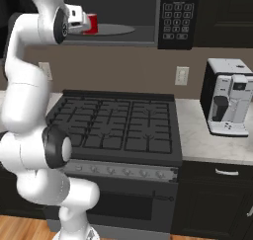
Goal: Pick the mug from the counter and place it inside the microwave. Then close the microwave.
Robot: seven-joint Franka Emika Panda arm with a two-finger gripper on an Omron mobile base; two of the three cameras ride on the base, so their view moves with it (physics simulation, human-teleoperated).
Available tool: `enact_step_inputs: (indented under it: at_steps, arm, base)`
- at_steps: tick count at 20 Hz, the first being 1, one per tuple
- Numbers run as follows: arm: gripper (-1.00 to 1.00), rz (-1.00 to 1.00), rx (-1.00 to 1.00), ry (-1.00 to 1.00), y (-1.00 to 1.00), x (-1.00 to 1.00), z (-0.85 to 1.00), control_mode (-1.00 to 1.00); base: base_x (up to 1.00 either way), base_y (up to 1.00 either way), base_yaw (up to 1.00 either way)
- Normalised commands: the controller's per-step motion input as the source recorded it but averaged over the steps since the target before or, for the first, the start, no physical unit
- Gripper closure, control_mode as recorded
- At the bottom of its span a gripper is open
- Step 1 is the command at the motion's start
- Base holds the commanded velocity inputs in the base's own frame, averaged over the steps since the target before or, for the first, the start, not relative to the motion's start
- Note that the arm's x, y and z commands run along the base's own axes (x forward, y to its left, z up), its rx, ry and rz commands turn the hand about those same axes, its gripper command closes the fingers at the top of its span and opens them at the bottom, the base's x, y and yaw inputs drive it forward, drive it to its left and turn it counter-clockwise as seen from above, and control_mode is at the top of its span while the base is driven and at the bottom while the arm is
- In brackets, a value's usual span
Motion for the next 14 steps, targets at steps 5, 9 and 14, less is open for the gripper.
enact_step_inputs:
  at_steps: [5,9,14]
  arm:
    - [-1.00,0.00,0.00,-0.22,0.00,-0.87,-0.15,-1.00]
    - [-1.00,0.00,0.00,-0.08,0.00,-0.64,0.28,-1.00]
    - [-1.00,0.00,0.00,0.00,0.00,-0.47,0.65,-1.00]
  base:
    - [0.00,0.00,0.00]
    - [0.00,0.00,0.00]
    - [0.00,0.00,0.00]
